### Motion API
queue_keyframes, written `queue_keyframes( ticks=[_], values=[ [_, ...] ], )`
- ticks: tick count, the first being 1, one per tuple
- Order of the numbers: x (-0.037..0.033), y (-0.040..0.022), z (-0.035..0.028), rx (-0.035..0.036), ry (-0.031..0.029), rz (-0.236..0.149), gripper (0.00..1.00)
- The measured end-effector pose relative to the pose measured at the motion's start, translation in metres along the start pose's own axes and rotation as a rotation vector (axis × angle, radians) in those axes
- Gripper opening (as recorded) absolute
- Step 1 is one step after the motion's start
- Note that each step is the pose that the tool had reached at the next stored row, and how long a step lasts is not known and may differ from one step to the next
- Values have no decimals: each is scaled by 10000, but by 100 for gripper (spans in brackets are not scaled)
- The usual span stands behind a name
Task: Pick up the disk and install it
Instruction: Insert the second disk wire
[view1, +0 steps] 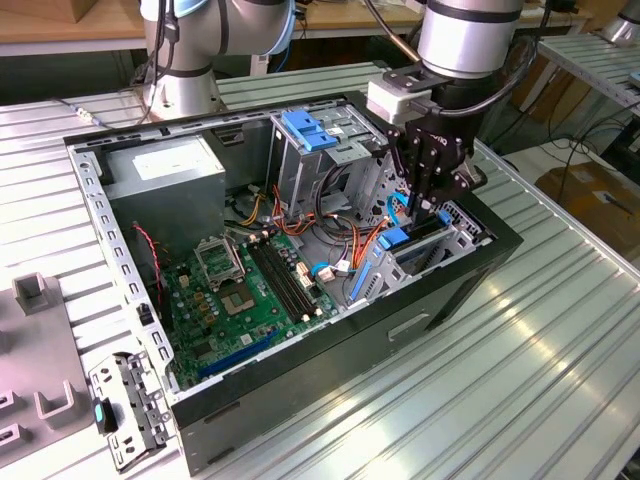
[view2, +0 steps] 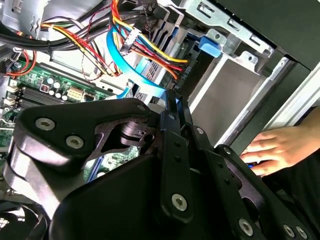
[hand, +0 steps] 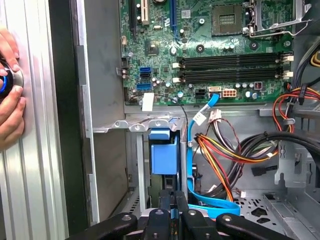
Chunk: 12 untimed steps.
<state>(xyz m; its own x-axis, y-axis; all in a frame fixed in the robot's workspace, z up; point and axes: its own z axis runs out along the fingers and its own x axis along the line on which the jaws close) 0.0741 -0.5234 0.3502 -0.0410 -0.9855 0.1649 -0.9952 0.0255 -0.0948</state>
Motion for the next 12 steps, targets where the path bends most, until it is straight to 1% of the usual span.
queue_keyframes(
  ticks=[2, 4, 5, 6, 8, 9, 12],
  values=[
    [6, 0, 2, 30, -61, 8, 16],
    [11, 0, 3, 39, -136, 13, 16],
    [17, 1, 6, 42, -189, 12, 16],
    [29, 3, 10, 52, -270, 4, 16],
    [50, 5, 15, 69, -382, -15, 16],
    [63, 6, 19, 72, -417, -17, 16],
    [82, 7, 26, 73, -455, -29, 16]
  ],
)
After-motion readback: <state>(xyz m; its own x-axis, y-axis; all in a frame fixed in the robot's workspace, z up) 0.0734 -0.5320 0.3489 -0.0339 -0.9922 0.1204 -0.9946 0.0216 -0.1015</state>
